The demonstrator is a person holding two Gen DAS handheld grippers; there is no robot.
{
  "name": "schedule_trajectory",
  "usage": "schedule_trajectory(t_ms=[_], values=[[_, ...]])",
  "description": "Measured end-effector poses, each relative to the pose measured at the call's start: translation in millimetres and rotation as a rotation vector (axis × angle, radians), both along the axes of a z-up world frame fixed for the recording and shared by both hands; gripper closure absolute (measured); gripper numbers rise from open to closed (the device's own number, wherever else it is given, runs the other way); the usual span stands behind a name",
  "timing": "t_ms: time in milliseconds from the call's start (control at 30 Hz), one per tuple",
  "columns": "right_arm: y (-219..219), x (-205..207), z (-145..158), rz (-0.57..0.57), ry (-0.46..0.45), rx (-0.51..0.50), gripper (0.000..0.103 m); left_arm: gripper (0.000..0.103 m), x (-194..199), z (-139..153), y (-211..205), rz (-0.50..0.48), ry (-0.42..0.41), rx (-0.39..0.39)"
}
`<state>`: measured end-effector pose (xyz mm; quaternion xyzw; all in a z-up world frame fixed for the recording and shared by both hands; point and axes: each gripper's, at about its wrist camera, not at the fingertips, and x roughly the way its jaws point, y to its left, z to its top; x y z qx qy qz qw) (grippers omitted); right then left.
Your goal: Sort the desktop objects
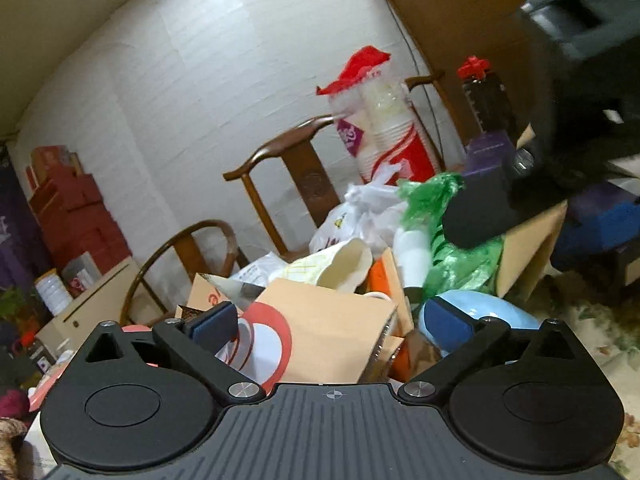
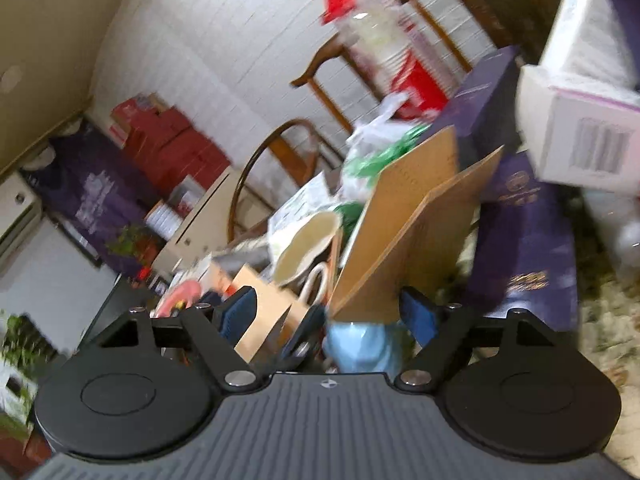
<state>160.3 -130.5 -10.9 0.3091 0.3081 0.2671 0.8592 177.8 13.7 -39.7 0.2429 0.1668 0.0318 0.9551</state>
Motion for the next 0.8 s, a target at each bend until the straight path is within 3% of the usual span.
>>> schedule_trajectory(t_ms=[67, 200, 267, 333, 433, 467, 500, 533, 567, 600, 633, 667, 700, 733, 767, 800], values=[[5, -2, 2, 0.008, -0.026, -0.036, 0.021, 0.001, 0, -2, -2, -0.001, -0.012, 0.025], [4, 1, -2, 0.001, -0.020, -0.026, 0.022, 0.001, -18, -13, -20, -0.051, -0.103, 0.202], [3, 1, -1, 0.005, -0.025, -0.025, 0.022, 0.001, -21, -14, -21, -0.056, -0.105, 0.215], [3, 0, -1, -0.002, -0.022, -0.033, 0.022, 0.003, -17, -7, -10, -0.051, -0.052, 0.119], [3, -1, 0, -0.003, -0.025, -0.042, 0.022, 0.018, -13, 2, 14, -0.075, 0.043, -0.096], [3, -1, 0, -0.006, -0.022, -0.043, 0.022, 0.028, -9, 2, 21, -0.069, 0.081, -0.159], [3, -1, 0, -0.007, -0.018, -0.041, 0.022, 0.048, -4, 0, 27, -0.075, 0.143, -0.208], [2, -1, 0, -0.009, -0.013, -0.038, 0.022, 0.048, -2, -5, 31, -0.089, 0.182, -0.244], [2, -1, 0, -0.009, -0.011, -0.038, 0.022, 0.053, -4, -8, 30, -0.085, 0.166, -0.229], [2, -1, 0, -0.011, -0.012, -0.041, 0.023, 0.065, -6, -7, 30, -0.085, 0.161, -0.222], [3, -1, 0, -0.017, -0.011, -0.050, 0.026, 0.073, -8, -6, 30, -0.100, 0.166, -0.240], [3, -1, 0, -0.015, -0.010, -0.053, 0.043, 0.093, -11, -5, 31, -0.119, 0.167, -0.266], [4, -1, -2, -0.010, -0.009, -0.056, 0.057, 0.103, -13, -4, 31, -0.135, 0.178, -0.290], [6, 1, -2, -0.005, -0.004, -0.065, 0.082, 0.103, -14, -5, 32, -0.149, 0.190, -0.315], [7, 1, -4, 0.000, -0.002, -0.081, 0.094, 0.103, -18, -6, 33, -0.158, 0.187, -0.322], [9, 0, -4, 0.005, -0.007, -0.090, 0.094, 0.103, -25, -5, 30, -0.163, 0.180, -0.320]])
